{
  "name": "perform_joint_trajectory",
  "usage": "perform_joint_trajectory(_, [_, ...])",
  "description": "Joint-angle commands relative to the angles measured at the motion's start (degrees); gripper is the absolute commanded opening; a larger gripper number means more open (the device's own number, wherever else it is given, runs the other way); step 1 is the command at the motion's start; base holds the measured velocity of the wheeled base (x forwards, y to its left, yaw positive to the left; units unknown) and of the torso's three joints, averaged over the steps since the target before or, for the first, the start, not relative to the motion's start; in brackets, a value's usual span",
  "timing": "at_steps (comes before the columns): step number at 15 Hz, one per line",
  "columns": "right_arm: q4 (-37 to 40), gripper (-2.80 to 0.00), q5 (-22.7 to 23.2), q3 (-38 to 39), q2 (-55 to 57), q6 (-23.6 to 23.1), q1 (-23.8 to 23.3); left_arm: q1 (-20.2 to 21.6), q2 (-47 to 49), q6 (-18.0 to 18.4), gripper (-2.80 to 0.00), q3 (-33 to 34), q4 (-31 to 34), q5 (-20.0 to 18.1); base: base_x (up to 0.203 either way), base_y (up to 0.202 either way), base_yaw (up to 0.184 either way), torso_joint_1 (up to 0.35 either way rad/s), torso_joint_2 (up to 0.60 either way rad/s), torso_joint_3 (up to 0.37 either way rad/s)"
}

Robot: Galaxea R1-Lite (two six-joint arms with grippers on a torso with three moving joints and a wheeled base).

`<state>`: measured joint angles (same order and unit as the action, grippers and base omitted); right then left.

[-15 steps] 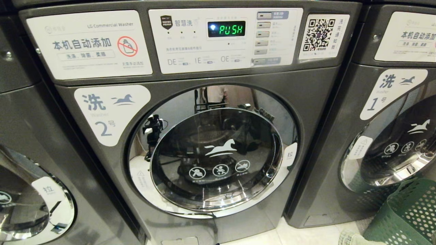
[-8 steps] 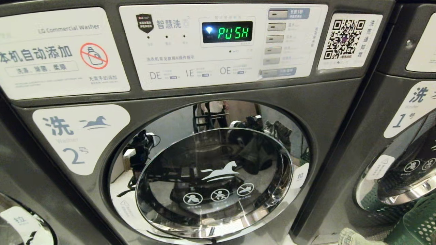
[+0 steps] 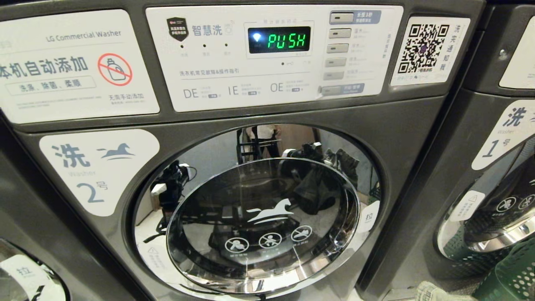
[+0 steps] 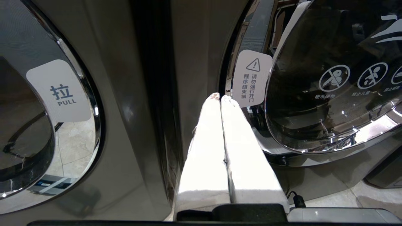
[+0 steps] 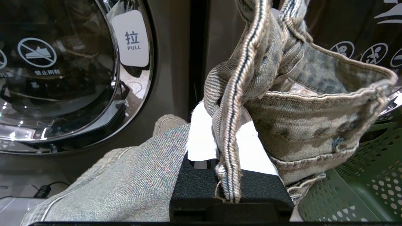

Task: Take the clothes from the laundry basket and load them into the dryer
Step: Put the clothes in the dryer

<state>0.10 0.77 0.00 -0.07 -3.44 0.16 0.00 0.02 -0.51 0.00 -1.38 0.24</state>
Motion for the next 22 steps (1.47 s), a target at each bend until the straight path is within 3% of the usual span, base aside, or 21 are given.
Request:
perform_joint_trajectory(1, [0.0,-2.8,0.0,0.0,0.0,-0.1,0.0,0.0,-0.1,0.0,-2.8,0.1,0.0,0.0,0.0,0.0,0.0,0.0,0.0,0.0])
perform_joint_trajectory(3, [0.0,-2.8,-0.1,0.0,0.0,0.1,0.0,0.0,-0.1,0.0,-2.8,0.0,0.0,0.0,0.0,0.0,0.0,0.0,0.0,0.0])
perform_joint_trajectory(11, [0.0,-2.8,-0.2,0.0,0.0,0.4,0.0,0.0,-0.1,-0.2,-2.8,0.1,0.0,-0.1,0.001,-0.009,0.153,0.002,0.0,0.003])
perform_joint_trajectory(22, [0.0,-2.8,-0.1,0.0,0.0,-0.5,0.0,0.0,-0.1,-0.3,-2.8,0.1,0.0,-0.1,0.0,0.0,0.0,0.006,-0.01,-0.003])
